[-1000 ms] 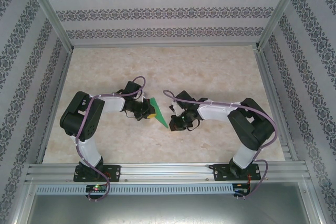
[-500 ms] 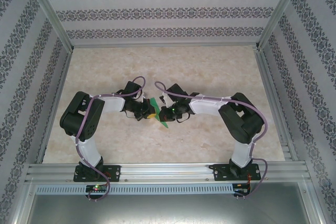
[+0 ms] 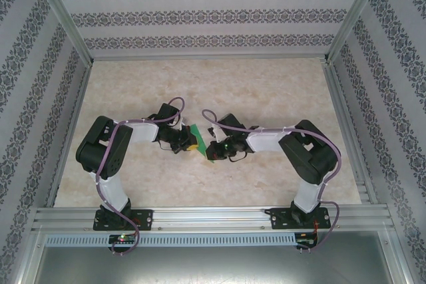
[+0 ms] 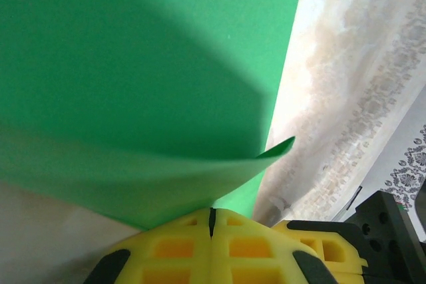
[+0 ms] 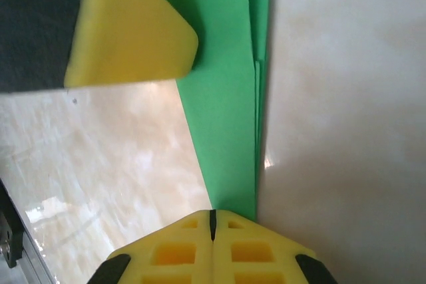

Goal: Fold a paper plane with a square sheet of paper (pick it up from the middle)
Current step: Fold the wing for the fifth time at the center of the table.

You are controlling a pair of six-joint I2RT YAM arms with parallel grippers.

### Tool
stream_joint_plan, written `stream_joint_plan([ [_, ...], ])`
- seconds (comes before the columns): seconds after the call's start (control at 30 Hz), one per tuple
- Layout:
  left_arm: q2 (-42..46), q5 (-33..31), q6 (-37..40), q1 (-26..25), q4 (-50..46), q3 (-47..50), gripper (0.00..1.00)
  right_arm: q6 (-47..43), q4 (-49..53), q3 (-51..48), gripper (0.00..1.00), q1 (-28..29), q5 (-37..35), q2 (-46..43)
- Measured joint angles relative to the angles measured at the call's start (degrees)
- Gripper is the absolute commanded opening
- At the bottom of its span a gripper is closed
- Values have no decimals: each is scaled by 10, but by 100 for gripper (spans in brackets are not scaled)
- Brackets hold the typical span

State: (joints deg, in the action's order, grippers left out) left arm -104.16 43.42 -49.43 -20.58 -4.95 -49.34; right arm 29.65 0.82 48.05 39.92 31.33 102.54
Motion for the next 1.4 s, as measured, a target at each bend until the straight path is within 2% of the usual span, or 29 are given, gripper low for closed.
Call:
stream_joint_plan([
  [0.2, 0, 3, 0, 0, 2, 1, 0, 1, 12, -54, 0, -7, 3, -51],
  [0.37, 0, 3, 0, 1, 4, 1, 0, 0, 82, -55, 0, -8, -12, -84],
  [0.5, 0, 3, 0, 1, 7, 1, 0, 2, 92, -23, 0, -8, -28, -94],
  [0.77, 0, 3, 0, 1, 9, 1, 0, 21, 16, 67, 0, 0, -30, -20],
  [1.13, 3, 3, 0, 2, 16, 4, 0, 21, 19, 76, 0, 1, -30, 47],
  [1.4, 51, -24, 33, 4, 15, 3, 10, 1, 61, 104, 0, 1, -38, 57],
])
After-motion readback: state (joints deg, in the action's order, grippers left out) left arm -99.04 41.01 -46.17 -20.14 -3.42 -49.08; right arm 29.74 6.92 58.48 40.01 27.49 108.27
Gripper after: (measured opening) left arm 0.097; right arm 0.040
